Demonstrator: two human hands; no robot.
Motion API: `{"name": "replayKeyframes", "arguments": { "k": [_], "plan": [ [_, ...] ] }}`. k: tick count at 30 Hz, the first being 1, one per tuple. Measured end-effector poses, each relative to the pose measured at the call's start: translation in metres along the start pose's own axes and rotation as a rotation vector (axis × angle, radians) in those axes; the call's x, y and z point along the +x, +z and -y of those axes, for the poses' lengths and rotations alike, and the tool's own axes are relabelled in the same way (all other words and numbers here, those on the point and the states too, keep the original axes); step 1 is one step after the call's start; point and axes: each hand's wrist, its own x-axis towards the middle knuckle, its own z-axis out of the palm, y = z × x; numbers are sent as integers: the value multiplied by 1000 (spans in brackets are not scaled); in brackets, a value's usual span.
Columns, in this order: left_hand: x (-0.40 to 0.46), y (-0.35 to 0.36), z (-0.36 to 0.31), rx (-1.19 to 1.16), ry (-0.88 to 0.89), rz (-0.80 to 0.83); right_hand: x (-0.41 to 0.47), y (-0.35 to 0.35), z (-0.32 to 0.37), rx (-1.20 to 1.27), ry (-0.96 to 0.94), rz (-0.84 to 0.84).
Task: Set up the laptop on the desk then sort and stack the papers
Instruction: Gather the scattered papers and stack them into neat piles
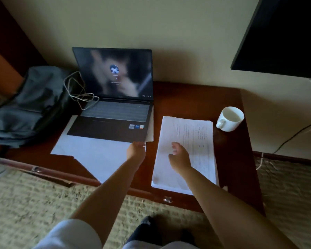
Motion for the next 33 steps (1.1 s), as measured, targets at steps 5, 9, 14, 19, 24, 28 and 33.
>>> {"name": "replayKeyframes", "arguments": {
  "k": [5,9,14,19,24,28,33],
  "plan": [
    [27,-42,25,-34,-133,49,2,55,46,248,181,141],
    [46,-69,34,139,5,-59,11,93,67,372,316,87],
    [80,-88,50,475,273,-3,36,116,84,479,409,-180],
    [98,-91,45,967,767,-55,45,120,85,367,565,-233],
    [128,-90,31,1193,1111,35,50,140,84,328,587,-178],
    [137,-89,18,1368,1386,160,52,148,80,78,616,-272],
    [146,-87,13,1290,1502,238,53,156,81,516,514,-406]
  ]
}}
